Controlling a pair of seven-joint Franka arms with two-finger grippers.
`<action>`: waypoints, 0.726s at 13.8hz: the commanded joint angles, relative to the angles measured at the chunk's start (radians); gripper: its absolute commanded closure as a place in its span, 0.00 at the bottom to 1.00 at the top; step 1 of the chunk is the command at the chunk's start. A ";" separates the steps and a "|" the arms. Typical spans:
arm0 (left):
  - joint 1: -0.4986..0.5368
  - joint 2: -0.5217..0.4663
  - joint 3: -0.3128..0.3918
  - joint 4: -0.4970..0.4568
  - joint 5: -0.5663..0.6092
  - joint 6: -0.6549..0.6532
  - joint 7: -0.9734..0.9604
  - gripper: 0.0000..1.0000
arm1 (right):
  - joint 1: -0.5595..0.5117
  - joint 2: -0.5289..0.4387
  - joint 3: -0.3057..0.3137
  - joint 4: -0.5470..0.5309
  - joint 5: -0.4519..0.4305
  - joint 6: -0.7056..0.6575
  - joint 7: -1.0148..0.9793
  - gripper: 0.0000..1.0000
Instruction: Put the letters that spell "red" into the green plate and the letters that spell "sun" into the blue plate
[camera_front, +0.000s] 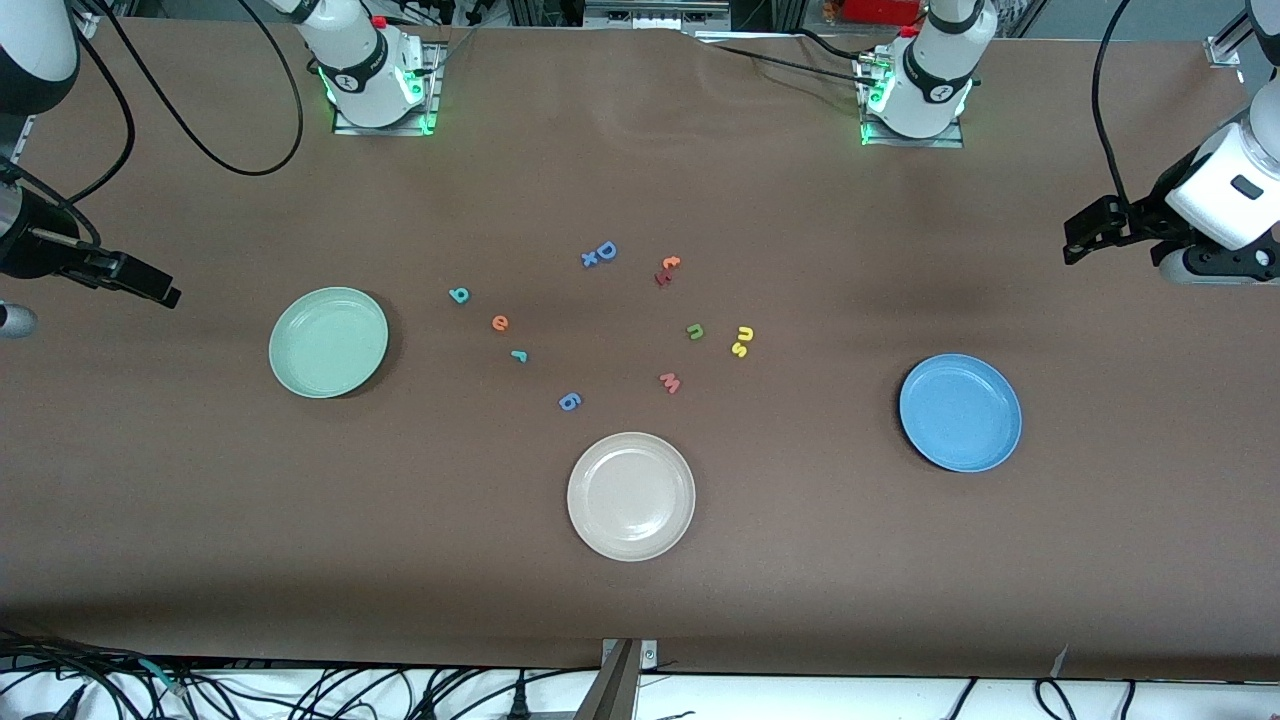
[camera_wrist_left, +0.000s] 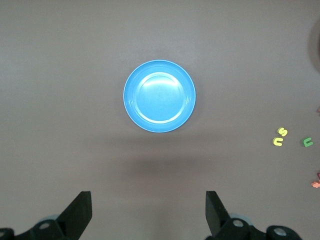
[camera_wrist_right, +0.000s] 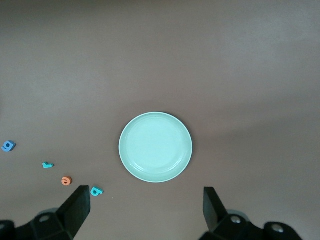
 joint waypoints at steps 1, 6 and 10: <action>-0.002 -0.005 0.007 0.003 -0.023 -0.014 0.000 0.00 | 0.001 -0.010 0.003 -0.009 -0.013 -0.002 0.016 0.00; 0.002 -0.002 0.007 0.002 -0.032 -0.015 0.001 0.00 | 0.070 0.016 0.004 -0.011 -0.011 0.012 0.132 0.01; -0.016 0.023 0.004 0.003 -0.041 -0.014 0.001 0.00 | 0.197 0.098 0.004 -0.011 -0.001 0.067 0.307 0.01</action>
